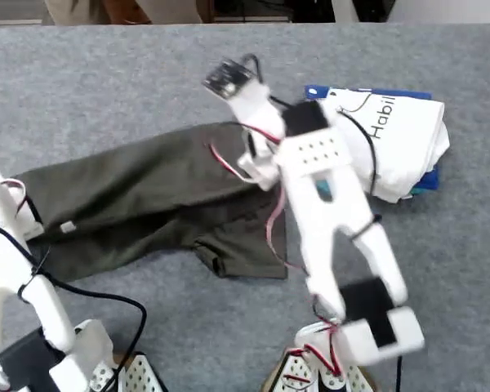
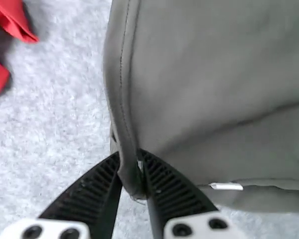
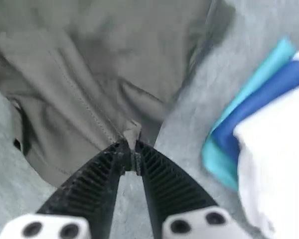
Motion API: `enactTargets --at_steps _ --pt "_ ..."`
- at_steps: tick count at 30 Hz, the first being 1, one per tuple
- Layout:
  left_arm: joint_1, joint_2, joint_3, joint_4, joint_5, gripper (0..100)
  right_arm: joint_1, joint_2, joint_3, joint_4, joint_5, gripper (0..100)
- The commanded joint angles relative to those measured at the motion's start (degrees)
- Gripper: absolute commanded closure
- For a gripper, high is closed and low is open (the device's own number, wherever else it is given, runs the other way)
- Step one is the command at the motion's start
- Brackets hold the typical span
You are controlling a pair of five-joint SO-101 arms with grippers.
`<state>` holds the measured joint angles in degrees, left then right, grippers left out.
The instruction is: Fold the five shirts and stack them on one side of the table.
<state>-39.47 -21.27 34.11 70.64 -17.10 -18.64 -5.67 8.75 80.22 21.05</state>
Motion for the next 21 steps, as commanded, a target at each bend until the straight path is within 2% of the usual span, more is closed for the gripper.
enactTargets --at_steps 1,7,11,13,17,19,21 --pt "-0.62 -1.98 2.02 0.35 -1.49 98 2.77 -8.92 13.41 -6.33 1.49 99.7" --pt "-0.44 -2.24 5.36 0.53 -1.76 98 3.38 -15.6 26.86 -12.48 2.73 99.7" --pt "-0.44 -2.24 5.1 0.88 -1.85 98 3.21 -16.66 29.23 -13.89 3.96 99.5" --pt "-0.44 -2.24 4.57 2.46 -4.31 96 3.21 -16.92 29.23 -13.54 5.89 98.0" --pt "-0.88 -2.24 0.79 9.14 -10.2 83 3.56 -17.1 26.86 -10.55 6.86 80.2" --pt "-0.97 -2.24 -2.2 12.31 -12.31 82 3.12 -17.1 23.69 -7.65 10.46 71.6" --pt "-0.97 -2.24 -6.07 16.18 -14.68 82 3.12 -17.1 19.56 -5.19 12.13 68.0"
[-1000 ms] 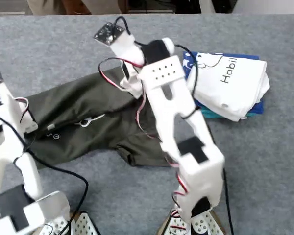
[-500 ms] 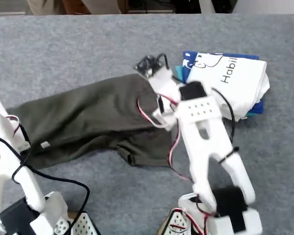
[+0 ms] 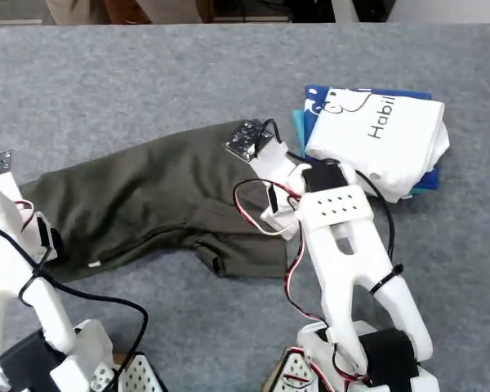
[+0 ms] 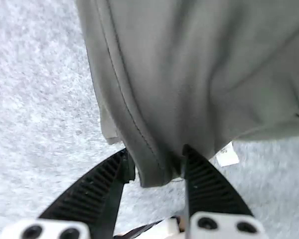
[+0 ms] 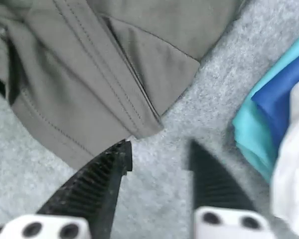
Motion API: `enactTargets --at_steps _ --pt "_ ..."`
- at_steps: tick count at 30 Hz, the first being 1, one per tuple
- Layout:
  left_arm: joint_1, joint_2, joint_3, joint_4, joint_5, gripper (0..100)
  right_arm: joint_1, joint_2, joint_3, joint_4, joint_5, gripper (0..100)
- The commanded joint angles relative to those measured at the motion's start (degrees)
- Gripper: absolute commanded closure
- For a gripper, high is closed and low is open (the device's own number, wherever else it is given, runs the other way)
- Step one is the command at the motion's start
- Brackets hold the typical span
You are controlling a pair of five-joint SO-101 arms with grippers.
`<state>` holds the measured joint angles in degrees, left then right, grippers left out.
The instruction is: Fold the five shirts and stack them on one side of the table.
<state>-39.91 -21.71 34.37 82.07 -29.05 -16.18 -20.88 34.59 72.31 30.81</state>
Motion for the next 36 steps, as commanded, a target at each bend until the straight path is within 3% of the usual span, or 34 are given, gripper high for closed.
enactTargets --at_steps 1,3,5,6,8,10,17,22,26,36 --pt "-0.53 -1.8 -8.7 6.68 -3.43 84 0.75 -1.71 -8.57 3.6 1.93 69.4" --pt "-0.44 -1.71 -13.63 9.49 -2.99 89 0.66 -1.19 -13.14 4.13 -0.7 77.2" --pt "-0.09 -1.27 -18.02 10.02 1.05 99 -1.36 0.4 -16.84 3.25 -3.34 93.5" --pt "0.09 -1.19 -19.6 9.58 4.66 98 -3.21 2.07 -18.51 2.81 -4.22 99.8" --pt "0.79 -1.19 -20.92 5.8 12.4 97 -6.99 7.25 -21.23 2.29 -6.24 94.7" --pt "2.64 -0.92 -20.4 1.14 17.05 98 -10.07 13.93 -24.22 0.0 -9.85 96.9" --pt "7.65 4.18 -20.75 -0.97 17.85 98 -13.93 40.75 -43.38 -1.49 -11.69 99.3" --pt "7.21 6.99 -20.22 -0.79 17.49 98 -14.29 56.13 -58.59 9.05 -11.69 99.4" --pt "4.66 8.04 -20.4 -0.79 17.49 98 -15.52 60.79 -65.45 18.81 -12.48 99.7" --pt "-2.37 7.6 -20.75 -0.88 17.41 98 -19.3 60.44 -59.38 23.38 -12.66 99.7"
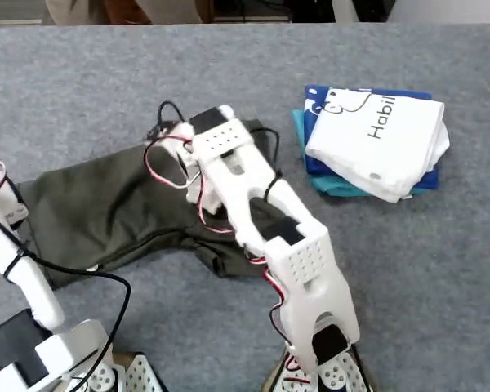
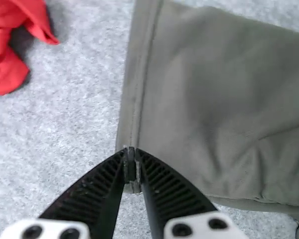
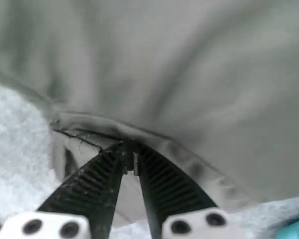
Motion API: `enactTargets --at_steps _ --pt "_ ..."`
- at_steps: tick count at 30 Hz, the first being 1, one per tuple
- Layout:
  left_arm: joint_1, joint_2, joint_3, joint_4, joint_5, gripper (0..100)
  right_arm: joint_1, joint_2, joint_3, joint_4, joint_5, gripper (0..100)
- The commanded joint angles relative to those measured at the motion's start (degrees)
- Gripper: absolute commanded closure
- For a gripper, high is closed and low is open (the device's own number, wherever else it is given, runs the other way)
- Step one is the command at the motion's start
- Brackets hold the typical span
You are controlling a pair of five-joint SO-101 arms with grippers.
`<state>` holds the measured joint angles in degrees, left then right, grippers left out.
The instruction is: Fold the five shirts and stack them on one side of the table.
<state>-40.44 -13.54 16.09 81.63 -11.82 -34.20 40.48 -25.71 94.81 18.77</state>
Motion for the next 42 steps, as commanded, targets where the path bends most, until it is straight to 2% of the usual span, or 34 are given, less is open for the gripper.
enactTargets --at_steps 1,8,15,19,24,29,33,42 --pt "-2.29 -0.66 -2.46 -0.44 0.18 98 -1.27 -1.71 1.98 0.88 -0.62 99.7" --pt "-3.16 -0.66 -2.02 -0.44 0.18 98 -1.98 -13.93 15.08 -0.09 1.58 99.7" --pt "-2.64 -0.13 -2.02 -0.44 0.18 98 -5.14 -24.66 42.68 -12.66 2.11 99.7" --pt "-2.55 -0.13 -2.29 -0.7 0.18 98 -7.6 -29.41 51.03 -14.68 4.13 99.7" --pt "-0.97 -0.13 -2.29 -0.7 0.18 98 -4.7 -38.29 48.66 -12.13 6.33 99.7" --pt "-0.44 -0.13 -2.46 -0.44 0.26 98 2.33 -42.68 40.92 -12.75 7.56 99.7" --pt "0.18 -0.13 -2.29 -0.79 0.44 98 3.12 -37.49 39.69 -16.18 7.3 99.7" --pt "2.73 -0.13 -2.02 -0.62 0.62 98 -1.1 -22.29 40.04 -16.35 4.92 99.7"
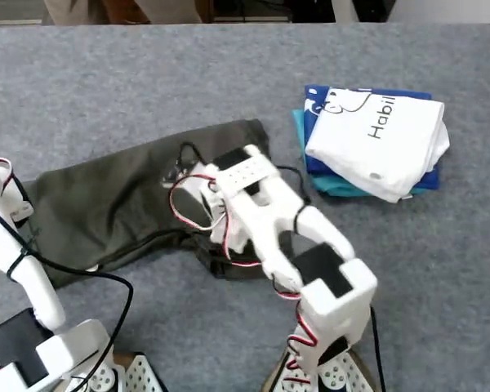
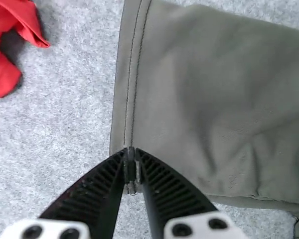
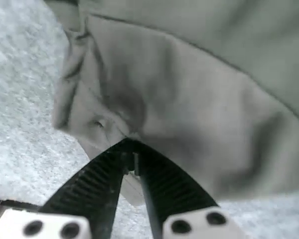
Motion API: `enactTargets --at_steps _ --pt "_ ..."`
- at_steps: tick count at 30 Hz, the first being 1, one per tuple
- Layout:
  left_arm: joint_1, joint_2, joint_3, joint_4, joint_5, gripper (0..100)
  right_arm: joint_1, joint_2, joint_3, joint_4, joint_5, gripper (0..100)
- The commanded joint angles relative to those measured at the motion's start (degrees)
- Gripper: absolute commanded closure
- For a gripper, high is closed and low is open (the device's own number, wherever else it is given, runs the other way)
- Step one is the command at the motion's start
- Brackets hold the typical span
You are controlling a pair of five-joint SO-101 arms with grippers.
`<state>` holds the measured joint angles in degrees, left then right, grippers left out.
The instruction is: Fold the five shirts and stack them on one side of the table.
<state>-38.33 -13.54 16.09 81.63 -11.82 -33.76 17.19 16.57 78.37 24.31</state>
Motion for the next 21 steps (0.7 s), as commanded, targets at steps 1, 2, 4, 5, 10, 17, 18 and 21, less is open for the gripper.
enactTargets --at_steps 1,2,4,5,10,17,18,21 --pt "0.44 -0.13 -2.02 -0.62 0.62 98 -1.8 1.1 -1.54 0.26 -0.7 99.7" --pt "0.26 -0.13 -2.02 -0.62 0.53 98 -2.15 0.57 -0.66 0.7 -0.7 99.7" --pt "0.26 -0.13 -2.02 -0.53 0.44 98 -3.3 -1.54 2.15 1.05 -0.7 99.7" --pt "0.18 -0.13 -2.02 -0.53 0.44 98 -4.0 -3.12 4.0 1.05 -0.62 99.7" --pt "0.18 -0.13 -1.93 -0.53 0.35 98 -5.49 -11.38 15.34 -3.43 -0.09 99.7" --pt "0.53 -0.13 -1.93 -0.79 0.53 98 -0.48 -20.35 15.08 -4.4 2.81 99.7" --pt "0.53 -0.13 -1.93 -0.7 0.53 98 -0.4 -21.14 13.85 -3.96 2.9 99.7" --pt "0.53 -0.13 -1.93 -0.62 0.53 98 -1.19 -22.37 10.42 -3.87 2.9 98.4"
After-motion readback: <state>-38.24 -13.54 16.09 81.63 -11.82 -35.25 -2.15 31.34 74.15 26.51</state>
